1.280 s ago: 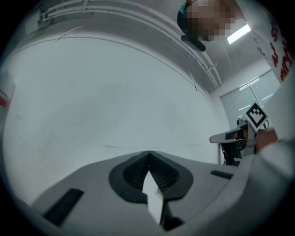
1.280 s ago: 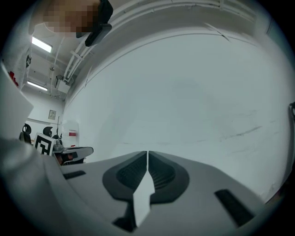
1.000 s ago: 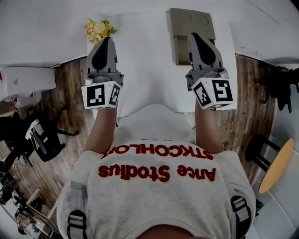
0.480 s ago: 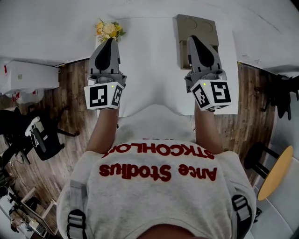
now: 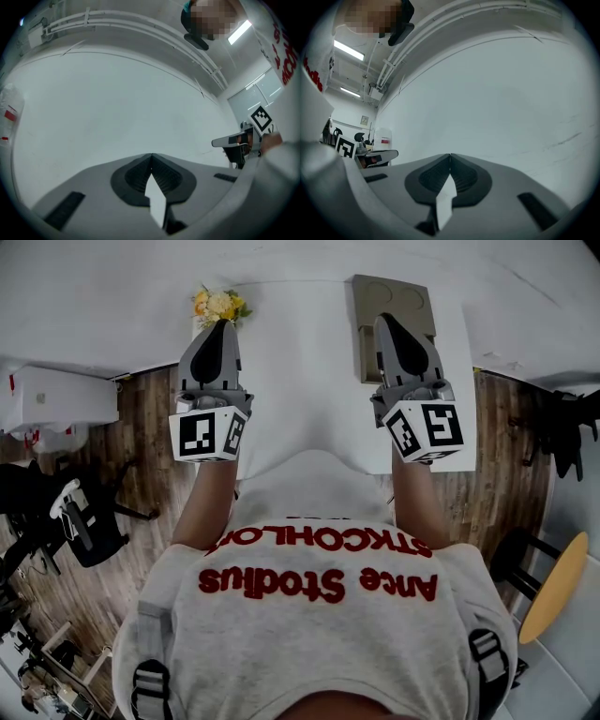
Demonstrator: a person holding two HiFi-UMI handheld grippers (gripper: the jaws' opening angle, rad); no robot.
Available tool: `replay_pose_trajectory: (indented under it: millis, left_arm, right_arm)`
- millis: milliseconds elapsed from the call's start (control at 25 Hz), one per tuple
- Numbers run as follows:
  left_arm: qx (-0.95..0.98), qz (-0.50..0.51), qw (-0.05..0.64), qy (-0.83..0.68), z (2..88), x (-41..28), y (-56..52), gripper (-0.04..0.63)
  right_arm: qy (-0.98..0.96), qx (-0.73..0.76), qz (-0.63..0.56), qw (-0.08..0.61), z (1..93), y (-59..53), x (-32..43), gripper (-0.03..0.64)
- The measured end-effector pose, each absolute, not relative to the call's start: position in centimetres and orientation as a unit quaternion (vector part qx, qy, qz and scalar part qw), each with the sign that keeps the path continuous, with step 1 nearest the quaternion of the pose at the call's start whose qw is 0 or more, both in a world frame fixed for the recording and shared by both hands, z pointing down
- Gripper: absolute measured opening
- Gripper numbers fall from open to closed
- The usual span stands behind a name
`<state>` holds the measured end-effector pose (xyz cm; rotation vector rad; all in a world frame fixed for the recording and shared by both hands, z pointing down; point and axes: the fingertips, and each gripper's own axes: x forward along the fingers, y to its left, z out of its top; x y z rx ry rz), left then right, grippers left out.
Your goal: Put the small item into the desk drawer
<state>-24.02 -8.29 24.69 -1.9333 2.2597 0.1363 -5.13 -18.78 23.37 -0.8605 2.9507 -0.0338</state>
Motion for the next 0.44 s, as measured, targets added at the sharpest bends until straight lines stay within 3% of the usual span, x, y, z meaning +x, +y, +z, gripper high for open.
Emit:
replay_pose_trajectory:
  millis: [440]
  left_arm:
    - [-0.651,0.043,0.085,0.753,24.77,-23.85,-9.08,0.008]
  right_arm:
    - [0.961,-0.275,-0.005,0.028,23.66,-19.33,-5.31,0.005]
